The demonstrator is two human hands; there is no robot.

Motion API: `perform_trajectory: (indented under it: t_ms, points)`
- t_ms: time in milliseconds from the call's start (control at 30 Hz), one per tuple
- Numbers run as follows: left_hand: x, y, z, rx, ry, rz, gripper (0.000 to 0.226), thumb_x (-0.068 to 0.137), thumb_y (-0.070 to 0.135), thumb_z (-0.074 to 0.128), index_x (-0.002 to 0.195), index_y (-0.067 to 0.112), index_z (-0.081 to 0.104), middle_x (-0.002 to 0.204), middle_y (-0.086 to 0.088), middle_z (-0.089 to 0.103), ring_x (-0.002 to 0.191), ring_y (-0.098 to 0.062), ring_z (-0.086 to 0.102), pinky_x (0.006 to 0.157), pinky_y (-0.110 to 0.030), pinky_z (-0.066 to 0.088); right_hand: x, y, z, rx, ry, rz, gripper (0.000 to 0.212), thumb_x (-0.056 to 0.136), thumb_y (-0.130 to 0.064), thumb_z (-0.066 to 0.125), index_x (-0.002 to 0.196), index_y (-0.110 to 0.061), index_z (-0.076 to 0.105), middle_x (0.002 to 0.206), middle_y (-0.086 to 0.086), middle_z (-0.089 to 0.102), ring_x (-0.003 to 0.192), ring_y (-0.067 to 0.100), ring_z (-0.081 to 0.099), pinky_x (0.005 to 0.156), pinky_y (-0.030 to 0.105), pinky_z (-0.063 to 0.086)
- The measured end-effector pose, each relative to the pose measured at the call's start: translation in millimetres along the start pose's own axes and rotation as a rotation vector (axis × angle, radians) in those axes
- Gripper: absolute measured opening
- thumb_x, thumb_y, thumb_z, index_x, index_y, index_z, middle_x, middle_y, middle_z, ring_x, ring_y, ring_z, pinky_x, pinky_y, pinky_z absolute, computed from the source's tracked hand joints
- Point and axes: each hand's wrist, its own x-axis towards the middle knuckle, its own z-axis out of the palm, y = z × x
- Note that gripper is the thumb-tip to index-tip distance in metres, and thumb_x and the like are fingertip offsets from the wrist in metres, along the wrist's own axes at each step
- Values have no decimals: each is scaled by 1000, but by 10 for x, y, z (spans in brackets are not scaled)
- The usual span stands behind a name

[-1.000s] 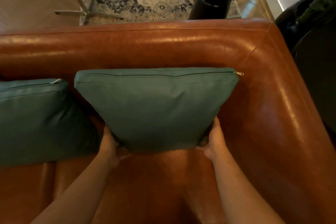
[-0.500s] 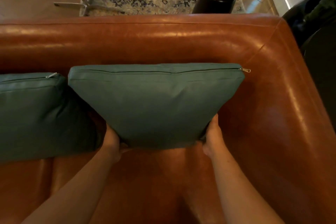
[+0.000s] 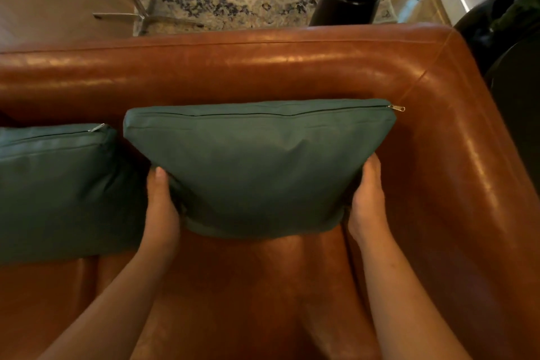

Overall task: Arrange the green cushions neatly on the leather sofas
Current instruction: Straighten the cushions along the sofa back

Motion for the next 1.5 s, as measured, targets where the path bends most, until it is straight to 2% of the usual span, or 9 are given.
perform_trajectory:
  t_ms: [100,300,400,533,800,967,1133,1233,1500]
  points:
    - [-93,269,3,-77,15,132,48,104,60,46,148,71,31,158,22,44,146,-18,44,115,-56,39,-77,-99,52,-3,-15,-105,51,108,-47,46,158,-40,39,142,-23,57,129,-2,56,112,34,42]
    - [-173,570,-109,86,-55,217,79,104,36,62,158,62,12,162,17,42,139,-11,51,115,-61,43,-111,-318,96,-275,-81,-154,71,93,-52,62,157,-41,36,151,-11,53,140,15,51,121,49,40]
    - [-338,754,-103,479,102,528,92,100,37,70,165,44,5,170,5,19,153,-14,29,126,-53,27,-264,-490,163,-553,108,-340,86,97,-29,70,166,-17,20,170,12,21,157,30,23,129,48,24]
    - [-325,872,122,1062,76,940,79,93,55,59,164,36,29,172,-12,15,158,-39,11,125,-63,11,-531,-593,534,-1012,63,-743,85,94,-38,64,167,-31,20,175,16,4,161,41,2,126,66,9]
    - [-67,697,337,1501,-30,787,65,101,74,25,162,54,16,173,-2,20,159,-39,0,121,-74,0,-426,-378,912,-1461,-286,-725,54,109,-61,21,162,-54,22,177,2,11,162,39,-8,121,74,-12]
    - [-159,879,302,1488,-85,740,68,99,74,31,162,53,15,173,-5,15,160,-38,2,122,-71,2,-520,-637,841,-1430,-371,-651,59,107,-62,29,164,-50,17,178,1,2,162,36,-11,123,72,-8]
    - [-251,1100,52,1408,-12,678,69,97,69,49,158,41,36,164,-14,26,153,-41,19,122,-70,16,-616,-926,614,-1352,-187,-611,63,103,-47,51,162,-37,32,174,11,14,162,37,3,127,67,7]
    - [-231,1136,-86,1483,-64,659,71,97,70,47,161,43,31,165,-10,24,153,-38,20,120,-69,23,-459,-984,398,-1380,-101,-452,62,105,-51,43,164,-38,27,175,9,10,162,34,1,126,68,7]
    - [-204,1206,-26,1513,-179,497,75,99,72,42,164,49,12,172,-4,10,159,-33,2,121,-63,29,-251,-1031,210,-1427,-314,-259,64,108,-63,34,166,-49,11,177,1,-3,163,29,-5,126,66,10]
